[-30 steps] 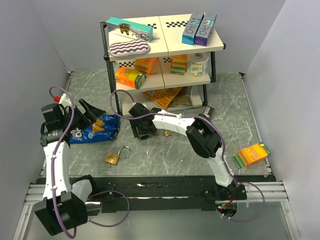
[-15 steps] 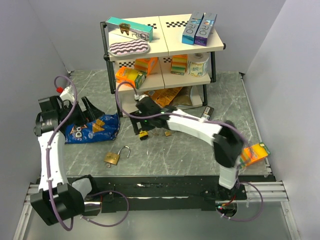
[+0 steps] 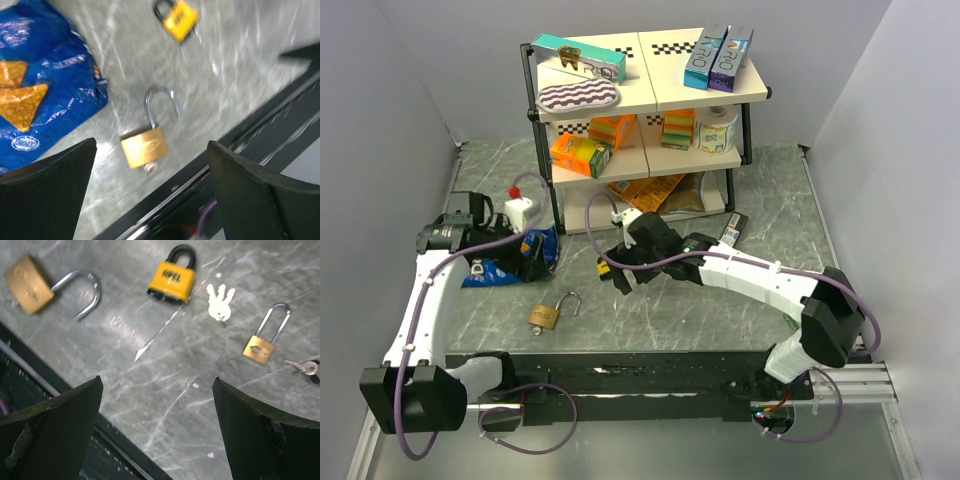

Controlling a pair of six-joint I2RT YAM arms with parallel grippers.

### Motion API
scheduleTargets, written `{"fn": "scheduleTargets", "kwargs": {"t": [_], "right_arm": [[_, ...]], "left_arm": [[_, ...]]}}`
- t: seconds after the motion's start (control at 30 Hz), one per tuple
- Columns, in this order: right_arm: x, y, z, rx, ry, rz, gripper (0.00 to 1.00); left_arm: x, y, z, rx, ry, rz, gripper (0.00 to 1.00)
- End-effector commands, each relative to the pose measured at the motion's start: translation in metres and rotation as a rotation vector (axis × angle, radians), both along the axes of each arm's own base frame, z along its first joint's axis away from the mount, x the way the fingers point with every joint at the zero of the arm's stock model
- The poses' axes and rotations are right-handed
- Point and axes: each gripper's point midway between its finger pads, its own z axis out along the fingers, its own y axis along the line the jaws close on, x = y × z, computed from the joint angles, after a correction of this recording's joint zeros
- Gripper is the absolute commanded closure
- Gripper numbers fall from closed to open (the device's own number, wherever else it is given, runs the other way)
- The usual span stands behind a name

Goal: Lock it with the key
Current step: Pick up the lock from the center of the board.

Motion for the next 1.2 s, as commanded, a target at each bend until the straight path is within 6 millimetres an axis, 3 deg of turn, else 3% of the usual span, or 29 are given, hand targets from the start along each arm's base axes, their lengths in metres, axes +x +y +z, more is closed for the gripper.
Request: {"fn": "scheduleTargets", "kwargs": {"t": [0.0, 0.2, 0.27, 0.3, 0.43, 0.7, 1.17], "right_arm": [[-0.005, -0.001, 0.034, 0.1, -0.054, 0.09, 0.01], [0.003, -0.023, 0.033, 0.132, -0.006, 0.056, 0.01], [0.008, -0.03, 0.031, 0.144, 0.013, 0.042, 0.01], [0.009, -0.032, 0.032, 0.147, 0.012, 0.045, 0.01], [0.005, -0.031, 0.038, 0.195, 0.024, 0.089, 0.01], [0.002, -0.033, 0.033, 0.21, 0.052, 0.115, 0.01], [0.005, -0.04, 0.031, 0.218, 0.067, 0.094, 0.01]], "left_arm": [[-0.038, 0.005, -0.029, 0.202, -0.049, -0.378, 0.04], [-0.065, 0.007, -0.061, 0.351, -0.254, -0.744, 0.04], [-0.06, 0.005, -0.066, 0.391, -0.364, -0.835, 0.03], [-0.066, 0.005, -0.079, 0.389, -0.364, -0.875, 0.02], [-0.065, -0.007, -0.097, 0.37, -0.426, -0.986, 0.03], [-0.048, -0.018, -0.121, 0.368, -0.414, -1.041, 0.11], [-0.058, -0.016, -0.164, 0.396, -0.28, -1.102, 0.2]]}}
